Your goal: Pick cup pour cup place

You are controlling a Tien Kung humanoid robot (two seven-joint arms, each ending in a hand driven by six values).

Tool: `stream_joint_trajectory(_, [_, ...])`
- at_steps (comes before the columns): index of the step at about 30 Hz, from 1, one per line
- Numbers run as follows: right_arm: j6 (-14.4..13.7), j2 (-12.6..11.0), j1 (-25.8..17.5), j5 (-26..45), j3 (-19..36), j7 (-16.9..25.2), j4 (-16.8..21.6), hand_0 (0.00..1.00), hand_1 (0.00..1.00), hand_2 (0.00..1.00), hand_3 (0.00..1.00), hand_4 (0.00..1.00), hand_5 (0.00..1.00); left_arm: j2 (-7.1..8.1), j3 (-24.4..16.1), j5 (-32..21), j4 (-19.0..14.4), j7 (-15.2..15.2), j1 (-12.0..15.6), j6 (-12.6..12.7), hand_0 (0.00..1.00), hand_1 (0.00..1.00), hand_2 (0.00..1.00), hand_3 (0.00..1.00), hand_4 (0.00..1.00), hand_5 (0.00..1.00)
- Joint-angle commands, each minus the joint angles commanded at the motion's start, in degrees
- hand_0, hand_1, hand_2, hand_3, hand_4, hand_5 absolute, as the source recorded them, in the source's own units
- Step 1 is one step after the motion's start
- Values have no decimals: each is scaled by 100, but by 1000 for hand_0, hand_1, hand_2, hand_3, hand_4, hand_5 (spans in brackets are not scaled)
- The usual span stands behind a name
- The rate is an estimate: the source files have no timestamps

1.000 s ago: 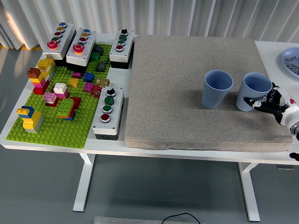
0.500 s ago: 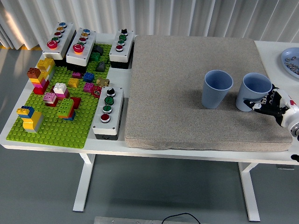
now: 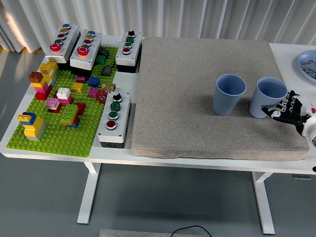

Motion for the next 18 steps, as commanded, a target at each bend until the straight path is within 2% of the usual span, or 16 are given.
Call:
stream_joint_trajectory(10, [-13, -253, -458, -35, 119, -36, 458, 927, 883, 966, 953, 856, 262, 22, 12, -35, 8, -10, 60, -2, 730, 780, 822, 686, 506, 956])
stream_joint_trajectory(18, [-27, -478, -901, 23, 278, -76, 1011, 930, 883, 963, 948, 855, 262, 35, -64, 39, 12, -2, 57, -6, 730, 777, 821, 686, 504, 956])
